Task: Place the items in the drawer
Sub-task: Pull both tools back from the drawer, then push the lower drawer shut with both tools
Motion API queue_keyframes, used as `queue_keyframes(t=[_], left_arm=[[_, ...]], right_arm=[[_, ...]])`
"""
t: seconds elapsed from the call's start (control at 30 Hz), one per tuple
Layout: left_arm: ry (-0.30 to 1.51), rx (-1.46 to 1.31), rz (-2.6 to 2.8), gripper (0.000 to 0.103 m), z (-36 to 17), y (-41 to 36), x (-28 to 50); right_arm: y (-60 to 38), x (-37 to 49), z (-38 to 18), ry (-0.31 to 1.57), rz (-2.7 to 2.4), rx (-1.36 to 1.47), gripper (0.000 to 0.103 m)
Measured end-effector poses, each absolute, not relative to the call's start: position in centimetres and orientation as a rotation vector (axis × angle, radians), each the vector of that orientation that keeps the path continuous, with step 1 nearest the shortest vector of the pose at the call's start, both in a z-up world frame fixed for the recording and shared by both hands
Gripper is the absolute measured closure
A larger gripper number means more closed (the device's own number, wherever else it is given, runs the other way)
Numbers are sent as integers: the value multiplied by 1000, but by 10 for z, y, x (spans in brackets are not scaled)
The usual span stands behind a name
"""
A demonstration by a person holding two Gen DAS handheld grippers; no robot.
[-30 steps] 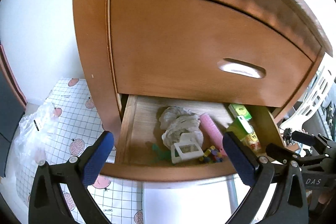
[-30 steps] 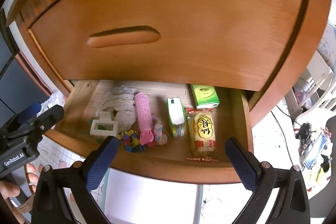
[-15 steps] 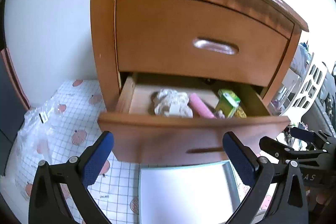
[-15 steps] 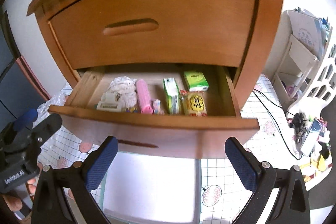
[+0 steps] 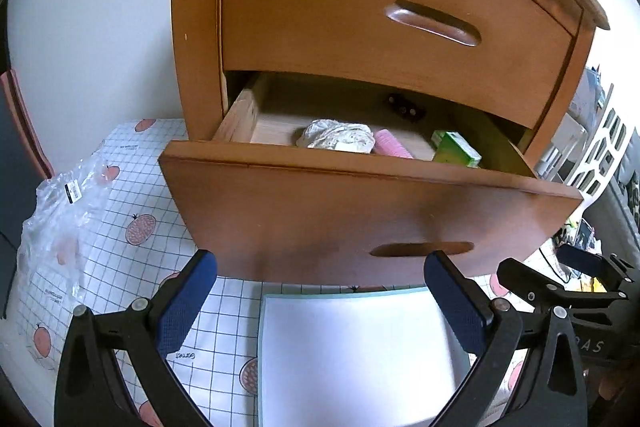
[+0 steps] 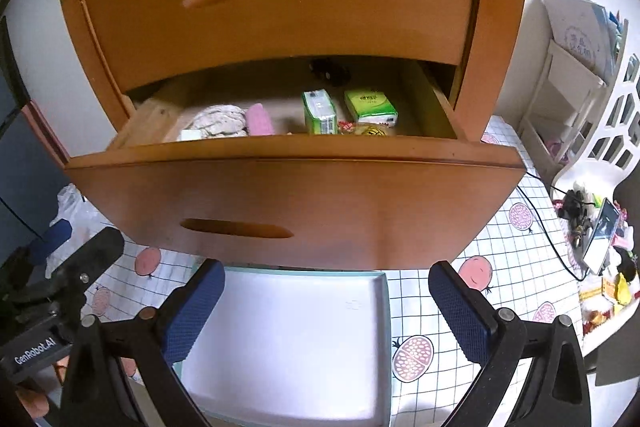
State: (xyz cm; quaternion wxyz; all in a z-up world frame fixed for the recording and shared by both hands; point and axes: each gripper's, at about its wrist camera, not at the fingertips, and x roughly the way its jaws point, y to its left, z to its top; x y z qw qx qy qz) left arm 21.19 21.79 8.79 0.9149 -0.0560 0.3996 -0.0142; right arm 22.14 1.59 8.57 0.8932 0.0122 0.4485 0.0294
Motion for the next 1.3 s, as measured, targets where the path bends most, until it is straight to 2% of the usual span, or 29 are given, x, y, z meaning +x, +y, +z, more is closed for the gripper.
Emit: queue_keyframes(t=[1.3], left_arm=[[858, -148, -24, 0, 73, 206, 295]], right_arm=[[7, 271, 79, 937, 60, -13, 0]])
